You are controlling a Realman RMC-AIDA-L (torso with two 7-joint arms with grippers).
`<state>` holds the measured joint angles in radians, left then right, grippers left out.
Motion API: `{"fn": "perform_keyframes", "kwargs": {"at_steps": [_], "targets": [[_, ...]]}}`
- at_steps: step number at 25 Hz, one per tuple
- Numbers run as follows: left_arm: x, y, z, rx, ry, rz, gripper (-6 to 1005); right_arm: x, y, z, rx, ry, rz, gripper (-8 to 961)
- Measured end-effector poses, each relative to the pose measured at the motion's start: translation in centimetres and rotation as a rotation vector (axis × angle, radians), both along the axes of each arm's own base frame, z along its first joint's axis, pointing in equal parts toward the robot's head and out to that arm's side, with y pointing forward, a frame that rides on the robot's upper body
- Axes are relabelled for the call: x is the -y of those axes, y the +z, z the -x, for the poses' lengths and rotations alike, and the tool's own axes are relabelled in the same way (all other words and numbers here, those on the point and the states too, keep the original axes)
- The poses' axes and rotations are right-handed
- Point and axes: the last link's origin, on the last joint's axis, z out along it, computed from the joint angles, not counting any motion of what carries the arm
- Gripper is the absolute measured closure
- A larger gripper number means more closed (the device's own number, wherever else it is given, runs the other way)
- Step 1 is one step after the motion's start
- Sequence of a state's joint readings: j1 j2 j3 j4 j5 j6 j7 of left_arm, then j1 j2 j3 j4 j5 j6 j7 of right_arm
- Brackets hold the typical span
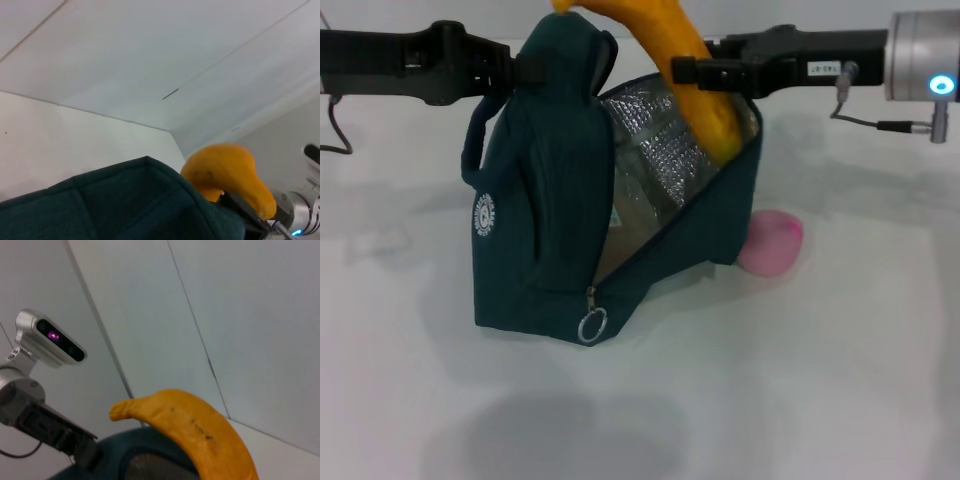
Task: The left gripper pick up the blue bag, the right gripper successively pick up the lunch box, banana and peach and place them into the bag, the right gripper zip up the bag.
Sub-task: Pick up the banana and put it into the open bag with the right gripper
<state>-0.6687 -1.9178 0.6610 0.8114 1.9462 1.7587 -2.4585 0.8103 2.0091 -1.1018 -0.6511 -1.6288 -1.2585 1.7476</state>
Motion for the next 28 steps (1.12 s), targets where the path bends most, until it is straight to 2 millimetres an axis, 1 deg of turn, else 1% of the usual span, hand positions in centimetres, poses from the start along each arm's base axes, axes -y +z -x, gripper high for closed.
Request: {"fn": "perform_keyframes", "kwargs": {"at_steps": [2, 6, 10, 16, 22, 28], "targets": [[0.0, 0.0, 0.0, 0.002, 0.003, -0.001, 968, 0.3, 0.2, -0.4, 0.004, 0.008, 0.001, 541], [0.0, 0.3, 0.2, 0.015, 0.013, -0.015, 968, 0.9, 0.1, -0.6, 0.019, 0.065, 0.009, 541], [0.0, 0.2, 0.4, 0.026, 0.026, -0.012, 968, 0.9, -0.2, -0.9, 0.051, 0.072, 0.011, 542], [0.1, 0.1, 0.4, 0.026, 0.024, -0.012, 968, 0.5, -1.0, -0.7, 0.092, 0.071, -0.002, 542], [0.1, 0.1, 0.4, 0.025, 0.022, -0.010, 968, 0.9, -0.8, -0.3, 0.080, 0.128, 0.001, 541], [0.1, 0.0, 0.4, 0.026, 0.024, -0.009, 968, 1.2, -0.5, -0.1, 0.074, 0.149, 0.002, 455]]}}
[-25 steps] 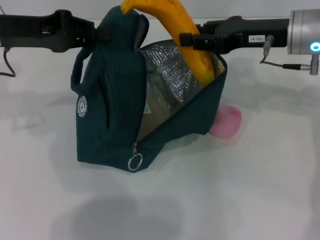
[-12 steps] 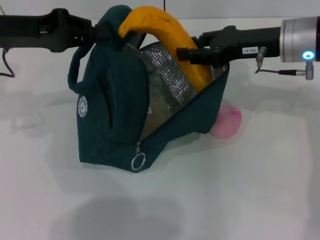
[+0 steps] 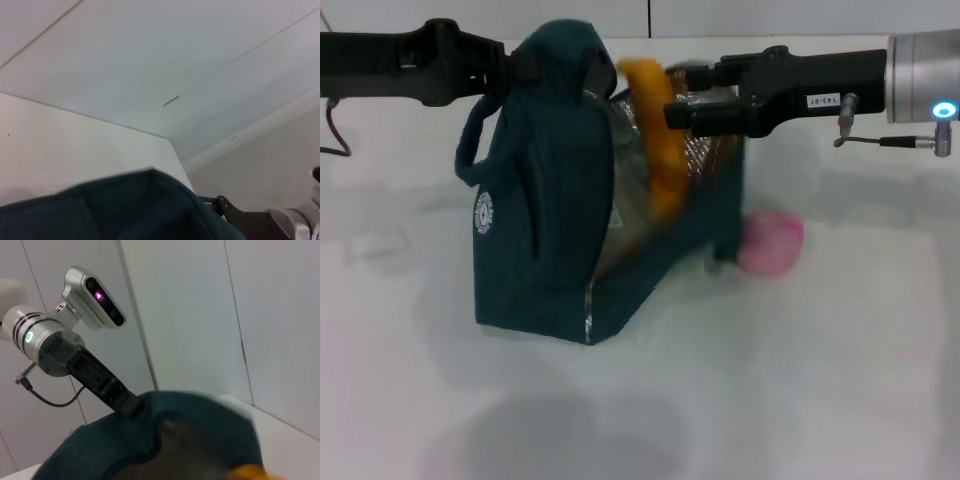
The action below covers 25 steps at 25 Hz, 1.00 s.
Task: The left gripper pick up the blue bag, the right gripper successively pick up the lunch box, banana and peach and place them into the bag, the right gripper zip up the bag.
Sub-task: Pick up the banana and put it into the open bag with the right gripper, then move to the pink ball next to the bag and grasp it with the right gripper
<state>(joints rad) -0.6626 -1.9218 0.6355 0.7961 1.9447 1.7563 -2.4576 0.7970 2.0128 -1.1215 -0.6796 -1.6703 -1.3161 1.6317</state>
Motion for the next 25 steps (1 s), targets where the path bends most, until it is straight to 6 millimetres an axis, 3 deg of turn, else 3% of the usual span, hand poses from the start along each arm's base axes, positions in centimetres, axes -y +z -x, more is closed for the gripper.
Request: {"fn": "perform_keyframes", "kwargs": {"at_steps": [5, 9, 15, 20, 25], "targets": [[0.1, -0.3, -0.2, 0.001, -0.005, 0.009, 968, 0.0, 0.7, -0.1, -0.001, 0.010, -0.027, 218], [0.1, -0.2, 0.0, 0.000, -0.001, 0.008, 968, 0.3, 2.4, -0.1, 0.002, 0.036, -0.090, 167], [0.4, -0.1, 0.6, -0.002, 0.014, 0.004, 968, 1.4, 7.7, -1.0, 0.021, -0.007, -0.222, 92], [0.5, 0.0, 0.8, -0.005, 0.020, 0.003, 967, 3.5, 10.0, -3.8, 0.079, -0.102, -0.143, 91], [0.4, 0.0, 0.7, -0.004, 0.017, 0.002, 967, 5.6, 8.9, -8.2, 0.197, -0.211, -0.056, 95]]}}
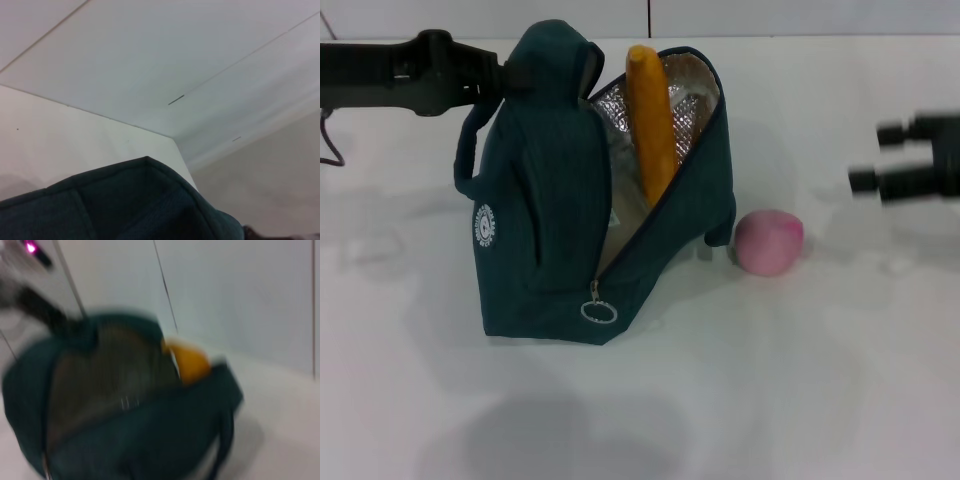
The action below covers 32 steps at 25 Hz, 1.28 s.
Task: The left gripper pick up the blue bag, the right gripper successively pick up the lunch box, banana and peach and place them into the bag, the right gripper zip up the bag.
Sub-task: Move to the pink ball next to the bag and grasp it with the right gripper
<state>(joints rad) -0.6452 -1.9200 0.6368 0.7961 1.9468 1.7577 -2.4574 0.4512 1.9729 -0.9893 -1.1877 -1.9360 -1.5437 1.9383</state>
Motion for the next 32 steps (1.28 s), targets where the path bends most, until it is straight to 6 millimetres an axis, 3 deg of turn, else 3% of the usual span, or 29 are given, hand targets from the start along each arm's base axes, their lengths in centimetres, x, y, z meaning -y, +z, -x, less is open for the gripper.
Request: {"fn": "perform_keyframes", "kwargs": {"at_steps": [5, 10, 18, 25, 29, 32], "targets": [[-0.1, -0.1, -0.2, 0.001, -0.006, 0.000, 967, 0.8, -2.1, -2.4, 0.040, -0.041, 0.038, 99], [-0.1, -0.1, -0.3, 0.002, -0.009, -0.001, 967, 0.1, -3.8, -2.9, 0.037, -0.044, 0.049, 99], [-0.2, -0.2, -0.4, 0.002, -0.016, -0.004, 967, -1.5, -7.5, -1.7, 0.072, -0.001, 0.095, 98], [-0.2, -0.2, -0.4, 0.003, -0.016, -0.003, 967, -1.6, -10.4, -1.0, 0.189, 0.072, 0.110, 98], [-0.2, -0.2, -0.4, 0.002, -0.018, -0.004, 967, -1.7, -11.2, -0.6, 0.230, 0.116, 0.100, 99], [-0.2, -0.2, -0.4, 0.002, -0.019, -0.004, 967, -1.8, -11.4, -0.5, 0.243, 0.130, 0.089, 164]]}}
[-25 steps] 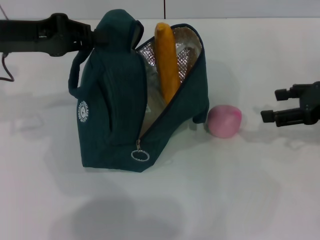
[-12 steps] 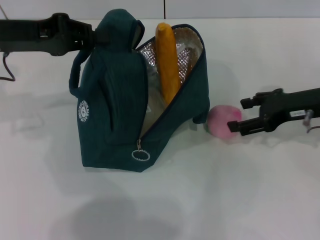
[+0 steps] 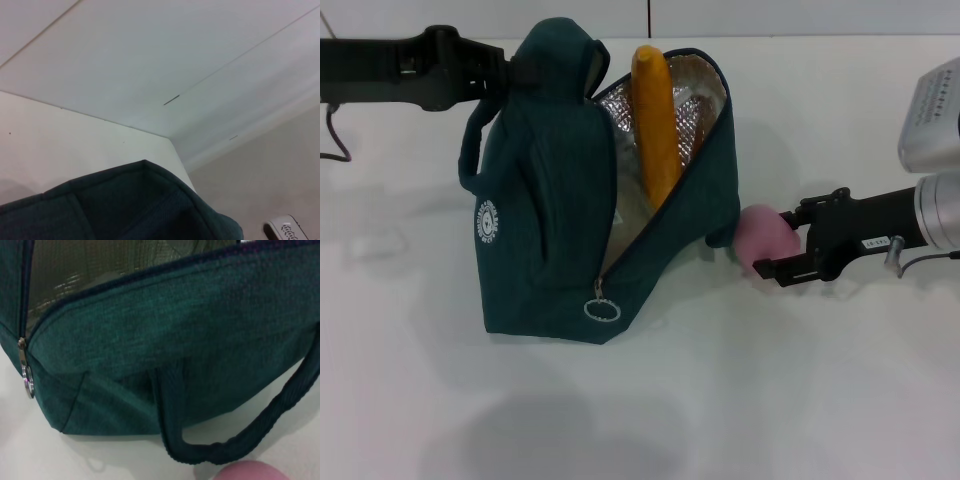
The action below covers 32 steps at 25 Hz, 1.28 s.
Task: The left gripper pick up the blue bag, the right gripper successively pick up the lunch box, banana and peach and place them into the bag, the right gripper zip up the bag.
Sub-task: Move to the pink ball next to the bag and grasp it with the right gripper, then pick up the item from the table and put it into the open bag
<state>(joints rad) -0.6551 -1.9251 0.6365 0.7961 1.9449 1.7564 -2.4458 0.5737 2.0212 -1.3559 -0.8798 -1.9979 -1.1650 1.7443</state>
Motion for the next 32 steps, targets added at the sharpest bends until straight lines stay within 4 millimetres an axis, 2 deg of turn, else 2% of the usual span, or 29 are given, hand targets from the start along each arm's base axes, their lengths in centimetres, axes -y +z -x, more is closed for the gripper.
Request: {"fn": "perform_keyframes", "kwargs": {"at_steps": [13, 18, 21, 26, 28, 29, 30, 32], "targets": [[0.0, 0.0, 0.0, 0.000, 0.000, 0.000, 968, -0.1, 0.1, 0.1, 0.013, 0.016, -0.004, 450], [0.0, 0.0, 0.0, 0.000, 0.000, 0.000, 968, -0.2, 0.2, 0.2, 0.011, 0.019, -0.004, 675], [0.0, 0.0, 0.0, 0.000, 0.000, 0.000, 968, -0.2, 0.7, 0.2, 0.005, 0.021, -0.022, 709], [0.0, 0.0, 0.0, 0.000, -0.001, 0.000, 968, -0.6, 2.8, -0.4, -0.035, -0.012, -0.102, 779], [0.0, 0.0, 0.0, 0.000, 0.000, 0.000, 968, -0.7, 4.6, -0.6, -0.089, -0.034, -0.162, 792], [0.0, 0.0, 0.0, -0.001, -0.001, 0.000, 968, -0.7, 4.6, -0.6, -0.089, -0.034, -0.162, 798], [0.0, 0.0, 0.0, 0.000, -0.001, 0.000, 968, -0.7, 6.3, -0.3, -0.156, -0.036, -0.209, 804], [0.0, 0.0, 0.0, 0.000, -0.001, 0.000, 968, -0.6, 7.9, 0.4, -0.228, -0.019, -0.245, 817]]}}
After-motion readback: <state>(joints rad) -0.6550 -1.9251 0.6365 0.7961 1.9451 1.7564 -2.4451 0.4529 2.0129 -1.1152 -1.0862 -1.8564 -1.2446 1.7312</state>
